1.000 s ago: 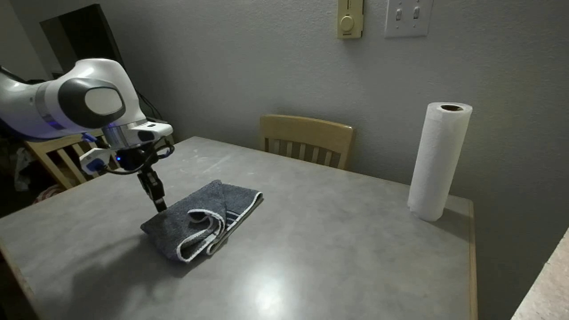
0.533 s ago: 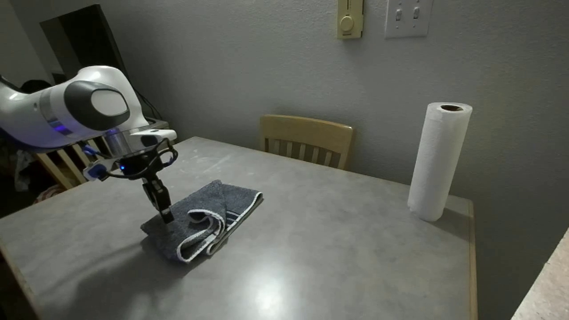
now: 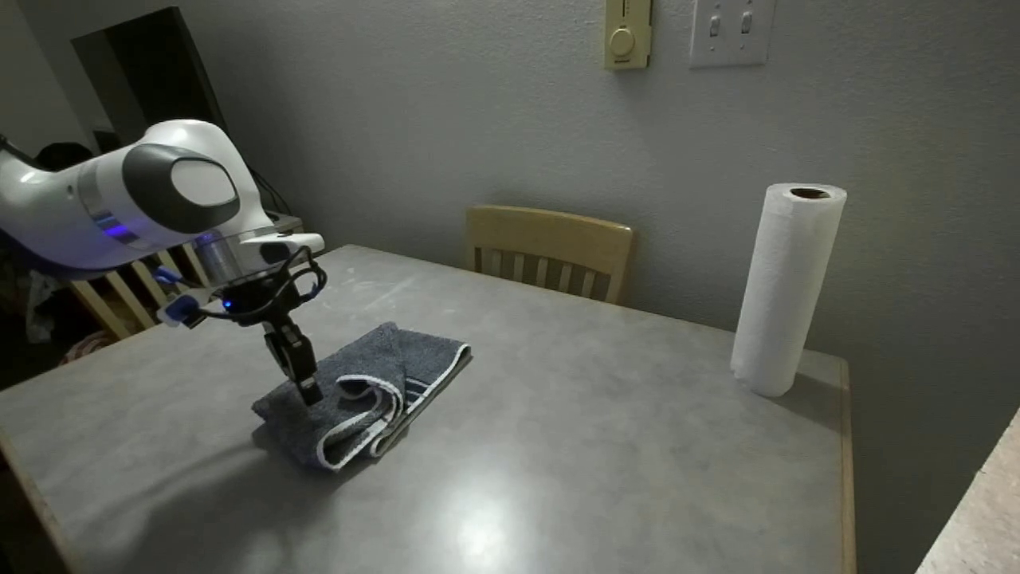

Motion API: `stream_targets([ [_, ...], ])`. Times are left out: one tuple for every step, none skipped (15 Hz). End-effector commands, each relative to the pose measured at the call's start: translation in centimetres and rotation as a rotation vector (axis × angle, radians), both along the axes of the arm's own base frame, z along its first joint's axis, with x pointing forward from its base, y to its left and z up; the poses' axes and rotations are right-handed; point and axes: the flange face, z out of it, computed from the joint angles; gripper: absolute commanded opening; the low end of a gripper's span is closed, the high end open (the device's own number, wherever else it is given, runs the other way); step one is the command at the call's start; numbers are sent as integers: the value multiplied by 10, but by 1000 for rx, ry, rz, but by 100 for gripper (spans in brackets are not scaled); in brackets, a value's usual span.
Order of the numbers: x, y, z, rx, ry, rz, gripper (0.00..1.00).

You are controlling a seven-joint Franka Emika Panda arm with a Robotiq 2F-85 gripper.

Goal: Fold the towel once on the table

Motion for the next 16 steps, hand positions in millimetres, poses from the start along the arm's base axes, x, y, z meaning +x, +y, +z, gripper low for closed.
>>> stream_targets([
  [1, 0, -2, 15, -15, 42, 0],
  [2, 0, -1, 17, -19, 47, 0],
  [3, 0, -1, 16, -23, 54, 0],
  [4, -2, 0, 15, -25, 65, 0],
  [6, -4, 0, 17, -31, 71, 0],
  [8, -5, 0, 20, -38, 79, 0],
  [9, -7, -1, 25, -45, 84, 0],
  [12, -9, -1, 32, -50, 91, 0],
  [14, -11, -2, 39, -51, 96, 0],
  [17, -14, -3, 47, -54, 103, 0],
  [19, -16, -3, 54, -58, 113, 0],
  [22, -19, -4, 62, -61, 121, 0],
  [25, -21, -4, 70, -67, 128, 0],
  [28, -24, -6, 81, -74, 139, 0],
  [30, -26, -9, 91, -79, 147, 0],
  [33, -27, -12, 99, -85, 155, 0],
])
